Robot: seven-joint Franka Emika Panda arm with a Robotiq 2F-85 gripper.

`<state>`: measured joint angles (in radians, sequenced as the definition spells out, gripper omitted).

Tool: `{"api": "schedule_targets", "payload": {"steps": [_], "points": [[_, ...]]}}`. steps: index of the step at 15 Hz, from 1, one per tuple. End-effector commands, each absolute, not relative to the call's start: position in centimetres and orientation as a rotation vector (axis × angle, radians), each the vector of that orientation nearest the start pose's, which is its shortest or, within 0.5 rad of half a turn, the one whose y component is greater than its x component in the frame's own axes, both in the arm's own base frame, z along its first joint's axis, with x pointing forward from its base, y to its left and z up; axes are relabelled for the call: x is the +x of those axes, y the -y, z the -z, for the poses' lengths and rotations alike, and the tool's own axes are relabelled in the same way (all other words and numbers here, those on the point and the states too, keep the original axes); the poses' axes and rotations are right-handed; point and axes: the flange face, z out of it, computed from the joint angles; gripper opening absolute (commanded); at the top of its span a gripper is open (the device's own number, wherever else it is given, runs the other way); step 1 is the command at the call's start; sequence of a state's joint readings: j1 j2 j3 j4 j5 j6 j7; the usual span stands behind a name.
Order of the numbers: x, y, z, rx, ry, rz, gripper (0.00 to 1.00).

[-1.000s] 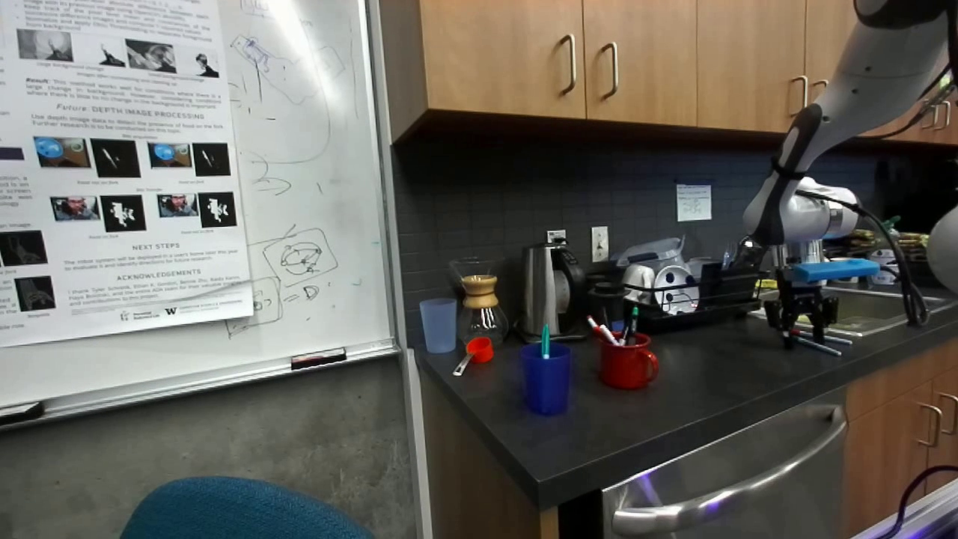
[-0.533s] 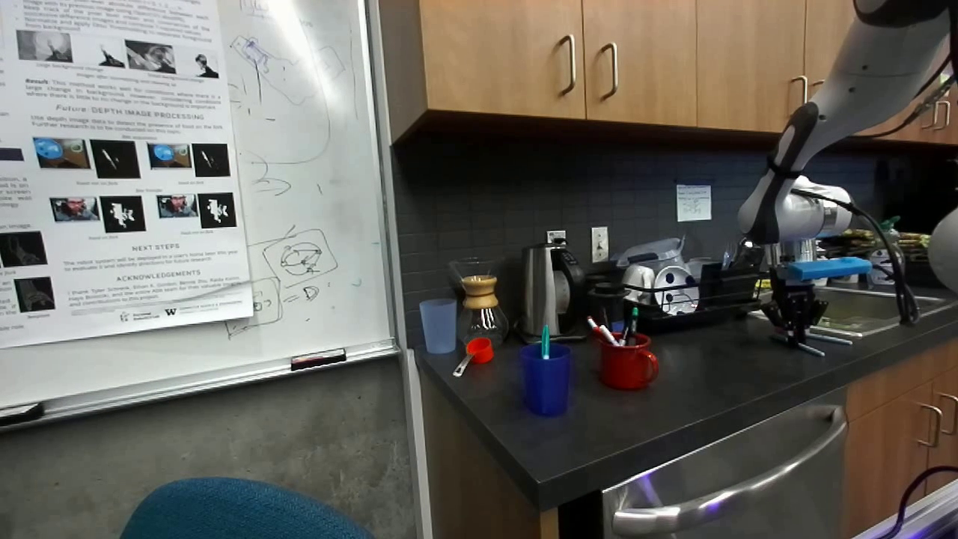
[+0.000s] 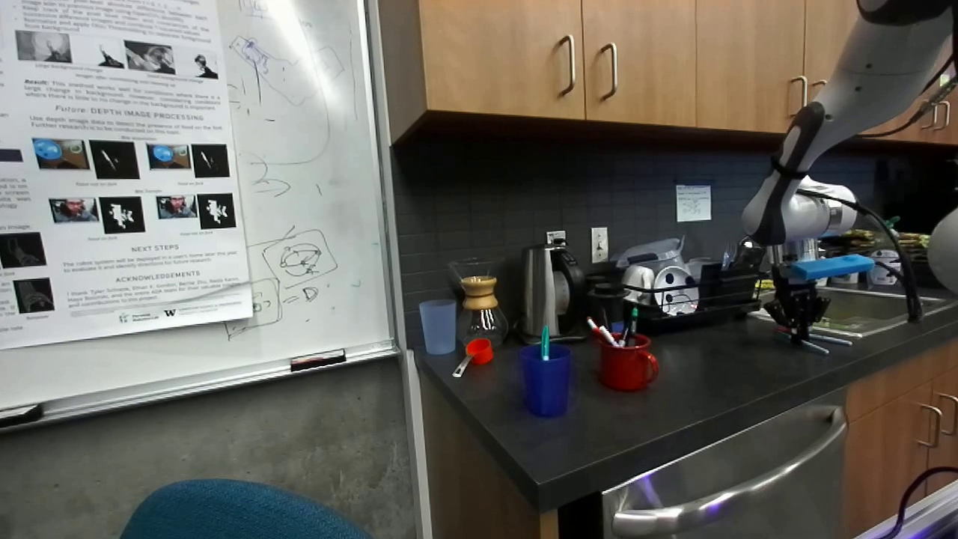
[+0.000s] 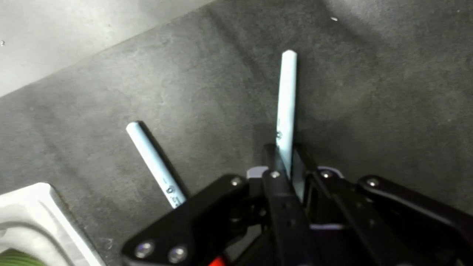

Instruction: Pick up the green maker from the right of the kitchen counter and place it in front of the red mug on the kitchen counter

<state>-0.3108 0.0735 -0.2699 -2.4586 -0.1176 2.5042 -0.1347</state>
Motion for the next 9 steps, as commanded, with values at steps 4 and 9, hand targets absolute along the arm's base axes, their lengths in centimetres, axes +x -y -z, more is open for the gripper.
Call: {"api": "schedule_targets", "payload": {"steps": [4, 9], "points": [[37.4, 22.9, -32.4, -3.271, -0.459, 0.087, 0.03], [37.5, 21.7, -33.9, -3.272, -0.404, 0.123, 0.03]]}}
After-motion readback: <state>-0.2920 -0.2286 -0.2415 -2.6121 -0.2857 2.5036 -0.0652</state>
